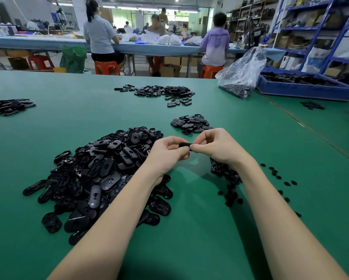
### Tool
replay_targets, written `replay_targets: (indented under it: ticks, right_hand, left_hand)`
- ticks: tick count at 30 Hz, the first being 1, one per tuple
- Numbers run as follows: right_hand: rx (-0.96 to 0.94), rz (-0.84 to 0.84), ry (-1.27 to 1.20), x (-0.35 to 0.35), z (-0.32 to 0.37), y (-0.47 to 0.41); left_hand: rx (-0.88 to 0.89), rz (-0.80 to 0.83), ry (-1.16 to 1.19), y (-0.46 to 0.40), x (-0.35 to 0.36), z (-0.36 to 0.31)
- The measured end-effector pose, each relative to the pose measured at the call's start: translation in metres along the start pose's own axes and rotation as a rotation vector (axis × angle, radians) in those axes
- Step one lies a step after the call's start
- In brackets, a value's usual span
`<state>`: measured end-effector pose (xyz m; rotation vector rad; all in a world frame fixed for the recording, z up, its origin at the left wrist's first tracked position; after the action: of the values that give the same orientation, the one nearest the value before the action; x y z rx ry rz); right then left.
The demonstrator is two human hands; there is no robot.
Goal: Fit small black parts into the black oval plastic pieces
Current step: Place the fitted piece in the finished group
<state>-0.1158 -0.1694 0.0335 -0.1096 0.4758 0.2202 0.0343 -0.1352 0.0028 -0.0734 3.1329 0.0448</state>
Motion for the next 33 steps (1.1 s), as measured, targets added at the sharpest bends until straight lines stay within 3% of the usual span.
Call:
replay_targets:
  ticks: [8,11,14,16,20,25,33]
  right_hand:
    - [-0.026,-0.058,0.042,-0.003,0.003,-0.001]
    - [-0.048,-0.070,-0.071,-0.005,0.003,0.000]
    - [-0.005,-0.018,-0.172,-0.009,-0.001,0.002]
    - [0.026,0.006,-0.195,-0.012,-0.005,0.003]
    - [0.078,-0.024,-0.125,-0.021,-0.013,0.003]
    - [0.119,-0.160,-0.048,-0.049,-0.029,0.001]
    - [0.121,-0.315,-0.100,-0.071,-0.041,-0.001]
  left_hand:
    - [0.046,-0.067,-0.071,-0.002,-0.001,-0.001]
    - [0.129,-0.064,-0.126,-0.002,-0.007,-0.011]
    - [0.242,-0.010,-0.327,-0.001,-0.007,-0.024]
    - [0.348,-0.056,-0.540,0.001,-0.008,-0.034]
    - [0.472,-0.081,-0.813,-0.002,-0.001,-0.043]
    - [0.387,-0.211,-0.955,-0.045,0.001,-0.047]
    - [0.194,-0.243,-1.128,-0.136,0.016,-0.051]
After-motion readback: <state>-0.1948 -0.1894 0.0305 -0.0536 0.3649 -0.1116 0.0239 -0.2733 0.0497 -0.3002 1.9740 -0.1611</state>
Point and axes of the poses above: each hand's wrist, its own y-axis away from the middle knuckle, its own x-axis out of the palm, z = x × y, the point moved 9 cm from there along -y, towards the middle knuckle, and after that the axes turned 3 degrees about -y, right-handed, at the moved point
